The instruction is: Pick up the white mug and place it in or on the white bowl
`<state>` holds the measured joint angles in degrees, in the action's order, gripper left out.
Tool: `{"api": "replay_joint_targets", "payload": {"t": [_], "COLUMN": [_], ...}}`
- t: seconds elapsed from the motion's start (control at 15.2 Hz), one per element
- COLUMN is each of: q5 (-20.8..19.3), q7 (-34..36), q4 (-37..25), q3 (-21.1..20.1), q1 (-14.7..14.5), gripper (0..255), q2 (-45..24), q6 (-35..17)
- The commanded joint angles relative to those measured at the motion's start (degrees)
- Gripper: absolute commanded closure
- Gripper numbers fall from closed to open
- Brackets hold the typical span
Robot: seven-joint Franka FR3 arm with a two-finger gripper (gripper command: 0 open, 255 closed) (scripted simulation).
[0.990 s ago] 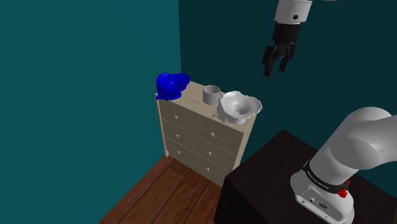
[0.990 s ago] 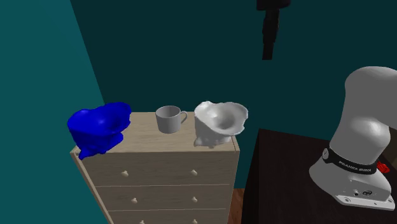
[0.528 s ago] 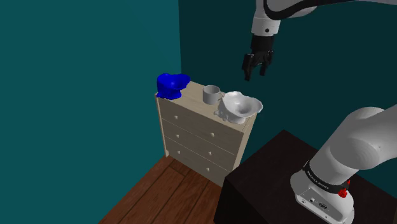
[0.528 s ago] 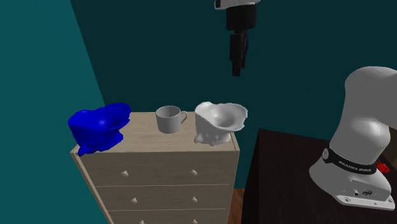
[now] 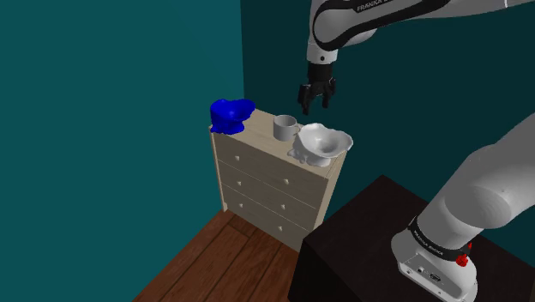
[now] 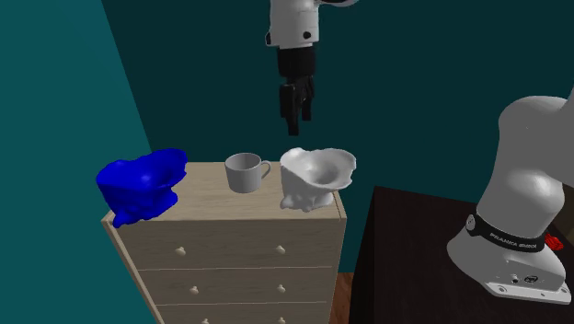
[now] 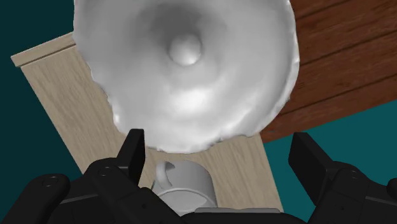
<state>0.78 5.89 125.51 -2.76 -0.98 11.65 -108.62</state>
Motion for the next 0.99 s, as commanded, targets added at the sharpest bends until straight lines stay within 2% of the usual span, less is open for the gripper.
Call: {"api": "replay_joint_targets", "payload": {"t": [0.0, 0.46, 0.92], "q5": [-0.49, -2.72, -4.97], "q7": [0.52, 2.11, 3.36], "q4": [-2.36, -13.71, -29.3], "q3": [-0.33, -0.78, -0.53], "q1": [-0.09, -0.51, -1.48], "gripper": [0, 0, 0], "q2": [-4.24, -19.8, -35.95], "q6": [-1.92, -6.07, -6.52]}}
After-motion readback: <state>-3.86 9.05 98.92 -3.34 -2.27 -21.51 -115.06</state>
